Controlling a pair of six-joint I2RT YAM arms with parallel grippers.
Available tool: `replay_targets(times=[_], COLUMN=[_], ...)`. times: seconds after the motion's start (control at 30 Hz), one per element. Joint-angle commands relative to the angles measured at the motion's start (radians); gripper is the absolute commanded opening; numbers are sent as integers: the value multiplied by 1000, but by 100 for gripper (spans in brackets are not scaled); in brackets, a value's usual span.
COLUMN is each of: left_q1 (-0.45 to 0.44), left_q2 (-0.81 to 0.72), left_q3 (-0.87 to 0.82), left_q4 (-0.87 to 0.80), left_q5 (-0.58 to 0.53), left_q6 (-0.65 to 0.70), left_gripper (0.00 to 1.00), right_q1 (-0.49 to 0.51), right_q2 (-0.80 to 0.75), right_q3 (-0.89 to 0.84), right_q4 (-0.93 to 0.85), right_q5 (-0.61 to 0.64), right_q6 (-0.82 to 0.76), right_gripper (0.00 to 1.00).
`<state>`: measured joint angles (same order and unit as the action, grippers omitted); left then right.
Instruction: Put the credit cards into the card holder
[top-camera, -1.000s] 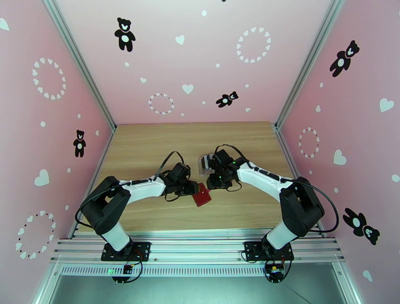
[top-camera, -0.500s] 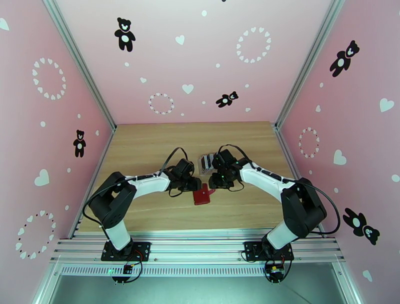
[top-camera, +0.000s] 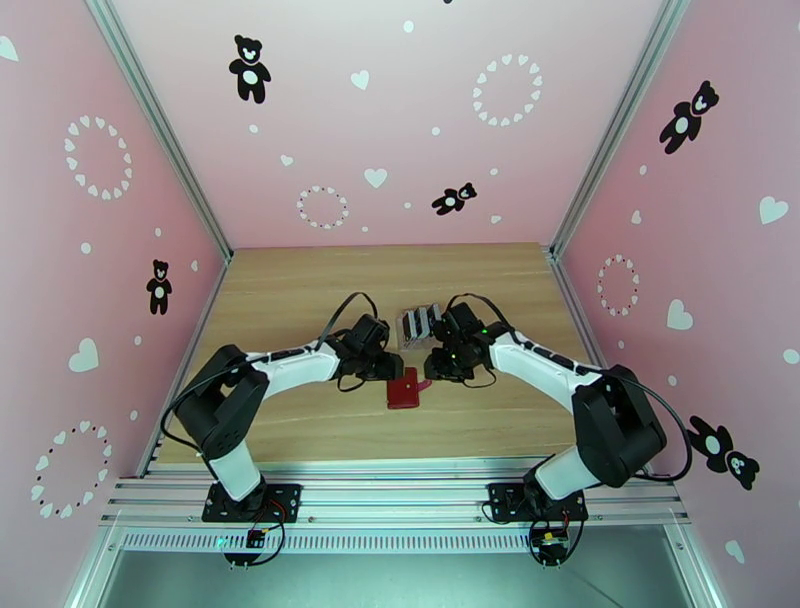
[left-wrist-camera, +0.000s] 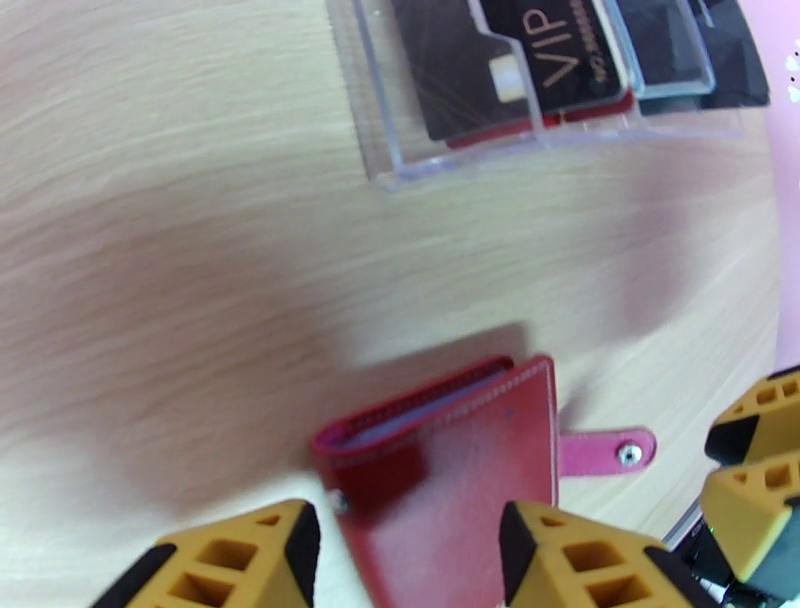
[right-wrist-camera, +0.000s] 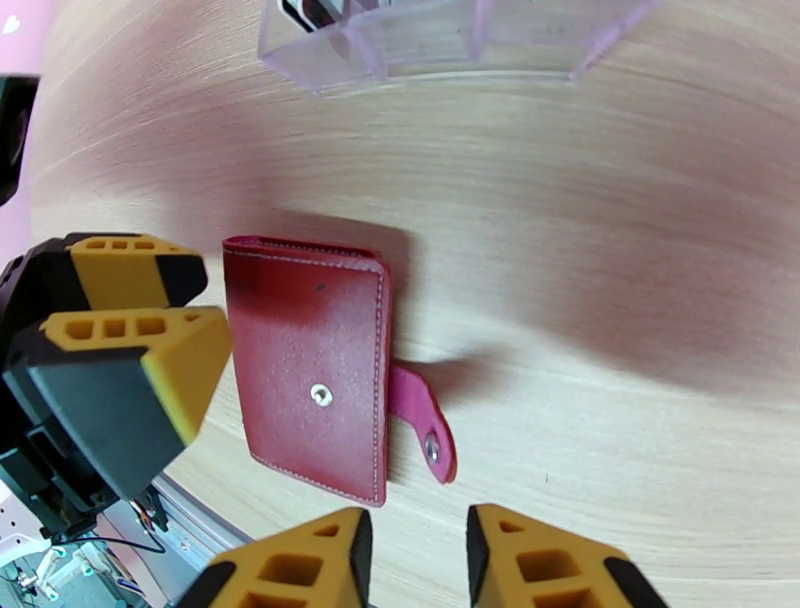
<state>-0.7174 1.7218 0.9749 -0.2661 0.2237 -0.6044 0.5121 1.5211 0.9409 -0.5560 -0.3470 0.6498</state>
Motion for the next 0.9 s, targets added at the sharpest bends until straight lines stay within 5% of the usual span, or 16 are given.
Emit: replay_targets(times=[0.0, 0.87], left_q1=[-6, -30], left_q2=[-50, -70], left_q3=[-48, -183], left_q4=[1, 129], left_q5=[-10, 77], left_q6=[19, -46], left_gripper=[54, 52], right_q1=[-15, -64], right_q2=[-46, -7], right_q3=[-32, -144], right_q4=[34, 201], right_q5=[-31, -147], right_q6=[31, 95], right_gripper=[32, 27])
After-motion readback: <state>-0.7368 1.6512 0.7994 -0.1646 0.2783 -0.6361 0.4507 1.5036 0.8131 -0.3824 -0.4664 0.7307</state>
